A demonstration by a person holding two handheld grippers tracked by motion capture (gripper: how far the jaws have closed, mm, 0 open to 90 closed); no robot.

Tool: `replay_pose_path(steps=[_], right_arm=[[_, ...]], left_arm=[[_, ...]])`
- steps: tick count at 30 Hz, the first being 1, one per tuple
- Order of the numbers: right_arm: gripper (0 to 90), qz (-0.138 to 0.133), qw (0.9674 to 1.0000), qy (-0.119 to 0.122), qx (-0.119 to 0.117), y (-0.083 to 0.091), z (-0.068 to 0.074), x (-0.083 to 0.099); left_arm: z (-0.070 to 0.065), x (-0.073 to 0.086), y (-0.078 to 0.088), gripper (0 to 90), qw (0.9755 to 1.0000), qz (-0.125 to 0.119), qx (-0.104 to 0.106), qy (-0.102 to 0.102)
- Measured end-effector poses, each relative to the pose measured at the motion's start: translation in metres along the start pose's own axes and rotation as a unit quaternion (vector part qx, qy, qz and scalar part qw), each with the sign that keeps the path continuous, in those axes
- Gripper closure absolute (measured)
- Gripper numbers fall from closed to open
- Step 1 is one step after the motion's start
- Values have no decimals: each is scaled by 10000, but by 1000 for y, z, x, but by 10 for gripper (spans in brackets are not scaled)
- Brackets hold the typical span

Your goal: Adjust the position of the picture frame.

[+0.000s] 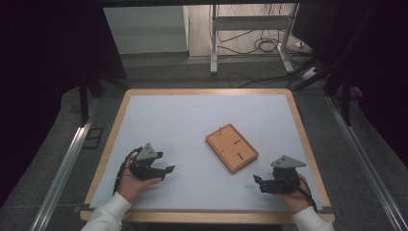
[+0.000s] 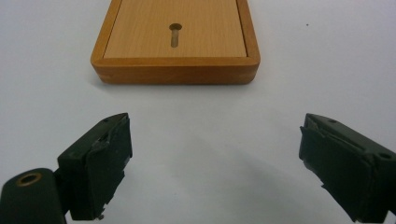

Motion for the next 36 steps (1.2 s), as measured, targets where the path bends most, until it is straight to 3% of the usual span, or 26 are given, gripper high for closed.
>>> replay_pose_path(steps=[10,13,22,27,33,36], right_arm=[[102,-16,10000,48,-35,4,3,5],[102,-2,9999,90,-68,4,4,10],[103,-22,9998,165,-105,8,8,10],[103,7,9998,169,-60,8,8,11],[119,29,9999,136,-27,8,7,12],[119,25,9998,-28,-186,8,10,12]], left_arm=[[-2,-6,-5,266,10000,3,-4,91],[-6,-18,-8,267,9998,-86,9,157],[-11,-28,-4,303,9996,-193,-65,199],[-14,-31,-6,301,9997,-164,38,196],[-15,-33,-8,301,9998,-109,102,156],[-17,-36,-9,299,9997,-141,130,144]])
Point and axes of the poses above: each handheld gripper's, and its own axes: y roughly backward along the jaws, x roughly out of its underside, z roughly to its left, the point moved 10 cm from there along -y, roughly forward along the jaws, and after that the axes turned 2 degrees about x, right-handed, at the moved point
